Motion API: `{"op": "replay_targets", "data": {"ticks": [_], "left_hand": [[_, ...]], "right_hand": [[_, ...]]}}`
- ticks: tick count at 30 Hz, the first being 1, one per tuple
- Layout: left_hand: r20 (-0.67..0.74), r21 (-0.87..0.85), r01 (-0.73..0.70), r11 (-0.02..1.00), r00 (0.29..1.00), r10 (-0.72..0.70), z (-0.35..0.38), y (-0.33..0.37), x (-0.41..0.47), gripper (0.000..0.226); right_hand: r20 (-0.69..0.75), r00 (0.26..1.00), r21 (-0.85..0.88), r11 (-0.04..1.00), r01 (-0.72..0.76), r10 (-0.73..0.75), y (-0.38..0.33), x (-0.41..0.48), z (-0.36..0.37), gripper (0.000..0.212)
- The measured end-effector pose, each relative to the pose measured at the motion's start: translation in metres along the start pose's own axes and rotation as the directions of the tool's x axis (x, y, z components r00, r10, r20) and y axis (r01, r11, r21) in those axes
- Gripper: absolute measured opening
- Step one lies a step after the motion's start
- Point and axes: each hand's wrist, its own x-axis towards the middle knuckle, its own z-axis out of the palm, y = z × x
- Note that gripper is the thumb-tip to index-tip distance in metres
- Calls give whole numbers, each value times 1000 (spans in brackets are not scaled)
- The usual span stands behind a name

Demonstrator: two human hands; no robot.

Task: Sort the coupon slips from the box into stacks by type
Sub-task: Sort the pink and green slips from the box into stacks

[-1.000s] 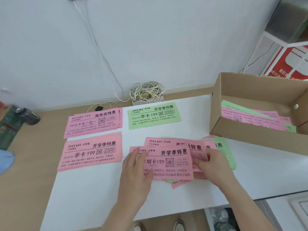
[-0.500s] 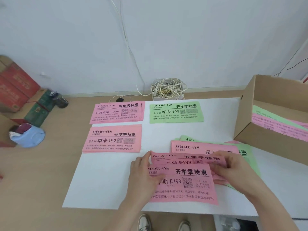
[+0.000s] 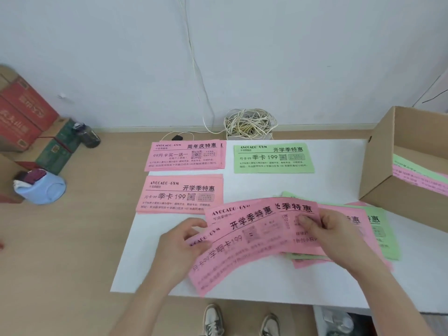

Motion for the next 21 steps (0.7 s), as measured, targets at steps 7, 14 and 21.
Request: {"op": "replay_targets", "data": {"ticks": [7,14,21], "left_hand": [[-6,48,60,997,998,-60,-129,-22,-13,26],[-100,6,-126,992,987,126,-179,-21,34,47],[102,320,-210,924,977,187,-139,-9,114,18]], "right_hand": [[-151,985,62,994,91,-81,-43,39,83,16],[-120,991,-117,992,48,-62,-65,89,167,18],[-147,988,-346,938,-16,-38,-61,91,185,6]]}}
